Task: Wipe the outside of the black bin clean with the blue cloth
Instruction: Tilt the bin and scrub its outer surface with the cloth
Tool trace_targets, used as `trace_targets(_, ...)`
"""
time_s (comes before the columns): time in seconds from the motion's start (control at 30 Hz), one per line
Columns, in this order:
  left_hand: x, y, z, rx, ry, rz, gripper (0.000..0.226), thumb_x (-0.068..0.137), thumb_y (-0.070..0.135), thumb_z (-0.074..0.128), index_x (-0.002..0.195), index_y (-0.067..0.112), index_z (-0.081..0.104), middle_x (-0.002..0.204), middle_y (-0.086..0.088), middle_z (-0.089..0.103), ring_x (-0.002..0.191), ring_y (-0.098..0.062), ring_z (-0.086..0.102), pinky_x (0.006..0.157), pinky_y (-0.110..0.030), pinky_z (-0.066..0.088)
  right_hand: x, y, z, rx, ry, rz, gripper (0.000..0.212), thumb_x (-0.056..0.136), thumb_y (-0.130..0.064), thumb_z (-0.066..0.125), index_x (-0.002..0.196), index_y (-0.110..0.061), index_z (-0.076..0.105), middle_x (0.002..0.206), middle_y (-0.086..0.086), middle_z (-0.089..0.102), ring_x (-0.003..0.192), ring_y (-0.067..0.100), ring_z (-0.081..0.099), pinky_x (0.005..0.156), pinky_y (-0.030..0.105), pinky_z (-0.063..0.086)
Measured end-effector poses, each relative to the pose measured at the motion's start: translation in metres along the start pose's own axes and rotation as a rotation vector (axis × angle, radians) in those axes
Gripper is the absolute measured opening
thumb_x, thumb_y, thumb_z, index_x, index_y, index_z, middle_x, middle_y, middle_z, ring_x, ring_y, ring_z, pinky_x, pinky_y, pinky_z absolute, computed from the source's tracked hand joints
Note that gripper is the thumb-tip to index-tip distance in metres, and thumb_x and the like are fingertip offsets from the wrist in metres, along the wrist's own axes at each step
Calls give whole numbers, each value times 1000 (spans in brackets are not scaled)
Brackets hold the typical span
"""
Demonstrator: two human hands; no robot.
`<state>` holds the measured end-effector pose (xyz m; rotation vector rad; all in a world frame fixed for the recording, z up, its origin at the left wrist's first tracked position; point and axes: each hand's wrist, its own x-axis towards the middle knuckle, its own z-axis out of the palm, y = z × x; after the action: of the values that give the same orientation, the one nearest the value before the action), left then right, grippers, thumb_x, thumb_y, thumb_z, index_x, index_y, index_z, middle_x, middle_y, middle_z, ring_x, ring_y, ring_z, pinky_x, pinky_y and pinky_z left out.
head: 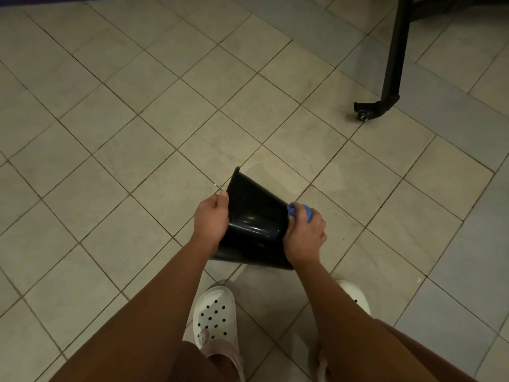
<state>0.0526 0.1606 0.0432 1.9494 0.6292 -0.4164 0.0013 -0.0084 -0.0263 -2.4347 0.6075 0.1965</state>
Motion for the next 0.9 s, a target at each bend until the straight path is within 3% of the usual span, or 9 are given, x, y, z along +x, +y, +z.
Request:
trace_targets(0.13, -1, 5, -3, -21, -95, -68, 40, 104, 40, 34, 100, 10, 60, 94, -12, 62, 87, -22, 59, 70, -30, 44, 9, 28, -17, 247, -55, 267, 25, 97, -32, 40, 121, -33, 47, 125, 9, 35, 113, 30, 40, 99, 48, 39)
trace_targets(0.2, 1, 8, -6, -40, -150, -151, 38, 102, 45, 34, 106, 17, 60, 102, -11, 63, 94, -25, 60, 72, -33, 44, 10, 34, -28, 413, 38, 400, 25, 97, -24, 45, 121, -27, 48, 123, 5, 33, 111, 26, 44, 97, 35, 39)
trace_targets(0.3, 2, 11, -7, -34, -192, -213, 41, 100, 50, 34, 112, 20, 58, 106, -12, 63, 98, -27, 61, 74, -37, 46, 6, 22, -44, 499, 253, 335, 37, 98, -18, 41, 135, -20, 40, 127, 4, 31, 107, 14, 43, 93, 18, 32)
trace_targets(0.4, 2, 13, -8, -15, -197, -199, 44, 100, 52, 32, 111, 19, 58, 105, -13, 63, 98, -28, 61, 81, -40, 47, 3, -6, -54, 882, 348, 302, 36, 99, -21, 40, 134, -26, 43, 122, -3, 47, 106, 11, 52, 92, 24, 43)
trace_targets(0.5, 2, 13, -8, 0, -191, -167, 47, 101, 53, 30, 110, 18, 60, 104, -12, 63, 97, -27, 61, 82, -39, 47, 6, -17, -66, 1616, 99, 512, 36, 94, -32, 47, 128, -21, 54, 123, 6, 60, 111, 25, 59, 95, 39, 47)
trace_targets(0.57, 2, 12, -8, 2, -186, -148, 47, 102, 53, 30, 109, 17, 61, 104, -12, 63, 98, -27, 61, 83, -39, 47, 7, -16, -70, 1770, -91, 639, 51, 81, -45, 59, 123, -16, 57, 117, 12, 64, 106, 31, 61, 94, 44, 47)
trace_targets(0.63, 3, 14, -7, 8, -186, -130, 47, 103, 51, 30, 109, 17, 61, 104, -12, 63, 96, -25, 61, 83, -38, 47, 3, -16, -66, 1673, -173, 580, 55, 76, -36, 70, 122, -12, 52, 110, 15, 62, 96, 33, 62, 85, 43, 51)
trace_targets(0.73, 4, 14, -6, 16, -182, -107, 46, 104, 49, 29, 109, 16, 61, 102, -10, 63, 94, -22, 60, 76, -33, 44, -2, -14, -53, 1400, -41, 587, 33, 82, -7, 66, 110, -15, 52, 108, 13, 61, 93, 28, 63, 85, 45, 52)
trace_targets(0.9, 3, 12, -4, 41, -161, -74, 47, 104, 47, 28, 106, 14, 61, 99, -11, 63, 90, -21, 60, 71, -30, 44, -7, -7, -40, 742, 125, 235, 28, 86, -7, 60, 101, -26, 47, 123, -4, 56, 109, 13, 56, 92, 28, 47)
